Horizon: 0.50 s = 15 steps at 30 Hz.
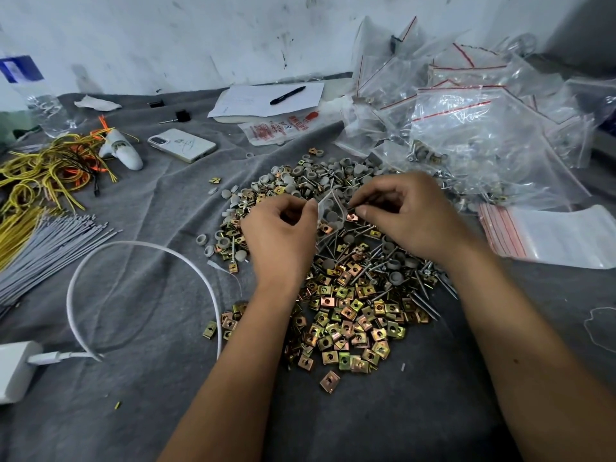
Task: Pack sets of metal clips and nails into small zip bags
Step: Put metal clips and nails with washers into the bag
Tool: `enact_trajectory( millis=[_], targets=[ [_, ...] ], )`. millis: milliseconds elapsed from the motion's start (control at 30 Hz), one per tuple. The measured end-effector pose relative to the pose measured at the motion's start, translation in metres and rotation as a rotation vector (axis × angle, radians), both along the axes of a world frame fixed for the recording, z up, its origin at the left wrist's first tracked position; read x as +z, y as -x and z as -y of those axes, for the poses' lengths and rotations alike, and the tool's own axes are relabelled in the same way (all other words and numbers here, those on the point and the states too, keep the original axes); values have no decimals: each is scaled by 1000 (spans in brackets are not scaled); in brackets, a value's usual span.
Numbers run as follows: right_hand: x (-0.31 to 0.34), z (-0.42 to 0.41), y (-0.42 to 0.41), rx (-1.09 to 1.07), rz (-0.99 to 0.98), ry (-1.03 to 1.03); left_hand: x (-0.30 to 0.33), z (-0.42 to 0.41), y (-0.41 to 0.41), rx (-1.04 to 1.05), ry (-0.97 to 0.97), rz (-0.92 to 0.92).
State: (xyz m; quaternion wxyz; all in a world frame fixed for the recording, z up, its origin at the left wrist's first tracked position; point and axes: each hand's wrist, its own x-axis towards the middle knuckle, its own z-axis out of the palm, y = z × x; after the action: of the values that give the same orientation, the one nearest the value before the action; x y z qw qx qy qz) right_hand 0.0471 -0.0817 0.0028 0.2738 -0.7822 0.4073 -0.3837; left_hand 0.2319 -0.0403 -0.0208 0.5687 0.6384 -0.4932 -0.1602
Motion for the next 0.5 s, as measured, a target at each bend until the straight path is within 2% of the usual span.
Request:
enact_trajectory(
  millis=[167,300,400,500],
  targets=[
    [0,-7,-17,39,6,155,-1,-1,1,-17,12,32],
    [-4,-9,-24,60,26,123,-1,-1,1,-8,24,62],
    [-5,-10,-26,27,-45,221,-1,-1,1,-2,21,67],
    [-6,-9,-26,4,-29,215,0,-1,1,-2,24,62]
  ],
)
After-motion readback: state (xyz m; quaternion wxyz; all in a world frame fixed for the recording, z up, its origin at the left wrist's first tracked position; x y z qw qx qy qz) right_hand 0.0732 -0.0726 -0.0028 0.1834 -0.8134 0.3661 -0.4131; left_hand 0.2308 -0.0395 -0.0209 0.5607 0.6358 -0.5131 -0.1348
